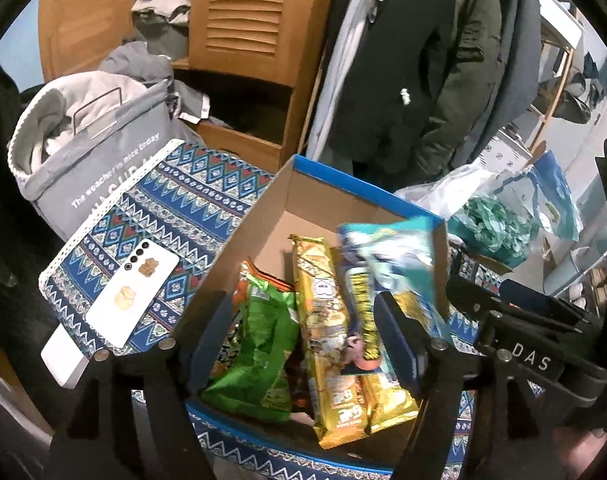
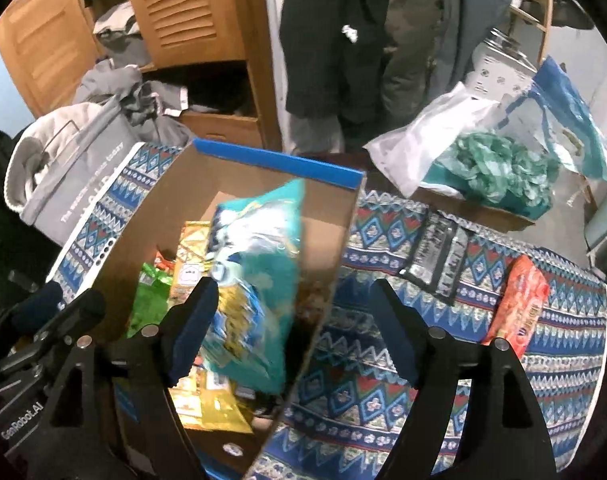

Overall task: Organize snacks
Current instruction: 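Lower both tools into the box and open them to release the snacks, then withdraw both tools from the box toward the orange packet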

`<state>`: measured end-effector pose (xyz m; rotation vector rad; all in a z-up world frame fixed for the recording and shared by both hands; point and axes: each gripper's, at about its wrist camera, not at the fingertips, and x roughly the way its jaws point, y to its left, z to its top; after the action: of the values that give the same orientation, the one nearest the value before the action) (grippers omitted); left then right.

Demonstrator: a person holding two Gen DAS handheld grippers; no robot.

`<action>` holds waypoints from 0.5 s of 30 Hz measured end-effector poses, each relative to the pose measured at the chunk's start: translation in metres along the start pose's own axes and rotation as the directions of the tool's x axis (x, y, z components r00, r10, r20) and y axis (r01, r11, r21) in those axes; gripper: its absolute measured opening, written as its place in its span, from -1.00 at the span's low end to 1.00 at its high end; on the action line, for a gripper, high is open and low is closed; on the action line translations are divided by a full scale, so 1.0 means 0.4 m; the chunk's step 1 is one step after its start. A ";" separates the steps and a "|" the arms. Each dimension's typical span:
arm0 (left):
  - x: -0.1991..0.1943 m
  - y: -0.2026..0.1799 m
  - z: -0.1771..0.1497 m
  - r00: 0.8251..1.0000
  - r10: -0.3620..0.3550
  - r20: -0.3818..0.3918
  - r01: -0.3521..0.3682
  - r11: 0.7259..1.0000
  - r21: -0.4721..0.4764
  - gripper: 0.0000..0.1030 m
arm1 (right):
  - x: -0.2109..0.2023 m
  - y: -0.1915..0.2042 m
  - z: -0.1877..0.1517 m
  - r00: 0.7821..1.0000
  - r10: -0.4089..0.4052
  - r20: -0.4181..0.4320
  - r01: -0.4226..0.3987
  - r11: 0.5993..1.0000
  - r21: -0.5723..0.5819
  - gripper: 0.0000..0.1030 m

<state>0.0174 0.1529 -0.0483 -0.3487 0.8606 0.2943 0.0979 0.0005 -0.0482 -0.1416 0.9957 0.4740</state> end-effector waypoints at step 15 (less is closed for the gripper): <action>-0.016 -0.137 -0.016 0.999 -0.034 -0.007 0.034 0.994 0.099 0.56 | -0.056 -0.199 -0.043 0.997 -0.074 0.004 0.073 0.988 0.140 0.54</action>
<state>0.0303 0.0999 -0.0373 -0.2713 0.8701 0.2180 0.1100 -0.0829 -0.0468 -0.0505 1.0081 0.3360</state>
